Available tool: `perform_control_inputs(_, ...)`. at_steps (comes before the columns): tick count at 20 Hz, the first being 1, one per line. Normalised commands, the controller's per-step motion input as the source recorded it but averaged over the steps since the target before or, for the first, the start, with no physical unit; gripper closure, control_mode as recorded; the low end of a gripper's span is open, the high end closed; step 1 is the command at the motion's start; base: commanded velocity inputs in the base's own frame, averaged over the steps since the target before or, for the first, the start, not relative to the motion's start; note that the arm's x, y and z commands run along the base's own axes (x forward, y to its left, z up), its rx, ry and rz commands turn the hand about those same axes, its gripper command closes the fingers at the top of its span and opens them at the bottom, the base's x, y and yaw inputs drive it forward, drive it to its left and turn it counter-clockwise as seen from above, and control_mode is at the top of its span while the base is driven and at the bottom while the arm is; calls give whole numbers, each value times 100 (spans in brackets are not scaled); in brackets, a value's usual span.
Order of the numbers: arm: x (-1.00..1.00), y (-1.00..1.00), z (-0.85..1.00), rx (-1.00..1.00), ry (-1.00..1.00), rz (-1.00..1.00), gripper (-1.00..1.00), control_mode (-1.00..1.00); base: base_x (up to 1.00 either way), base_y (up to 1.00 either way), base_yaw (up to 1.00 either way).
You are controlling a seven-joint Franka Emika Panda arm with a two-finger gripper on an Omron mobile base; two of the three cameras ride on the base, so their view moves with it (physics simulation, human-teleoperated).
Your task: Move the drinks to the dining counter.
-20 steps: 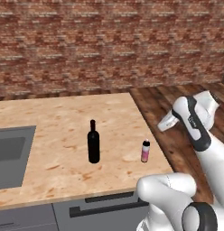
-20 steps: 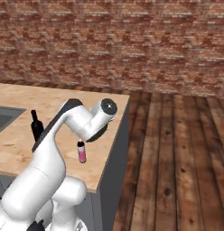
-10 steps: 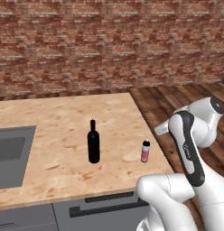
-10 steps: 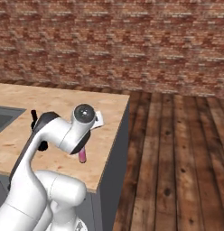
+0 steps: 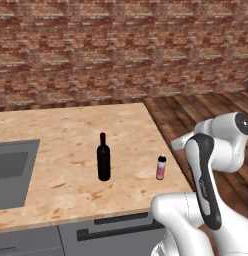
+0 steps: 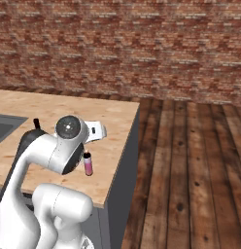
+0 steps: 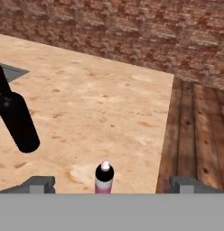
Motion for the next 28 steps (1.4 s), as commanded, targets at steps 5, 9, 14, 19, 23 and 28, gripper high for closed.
perform_control_inputs(5, -7, 0, 33, -5, 0, -19, -100, -100, 0, 0, 0)
perform_control_inputs(9, -18, 4, 31, -1, 0, -3, -100, -100, 0, 0, 0)
perform_control_inputs(14, -46, 1, 17, 0, 0, 0, -100, -100, 0, 0, 0)
perform_control_inputs(19, -49, 0, 10, 1, 1, -8, -100, -100, 0, 0, 0)
perform_control_inputs(23, -38, 9, 4, 1, 1, -15, -100, -100, 0, 0, 0)
perform_control_inputs(28, -9, 12, 0, 0, 0, -21, -100, -100, 0, 0, 0)
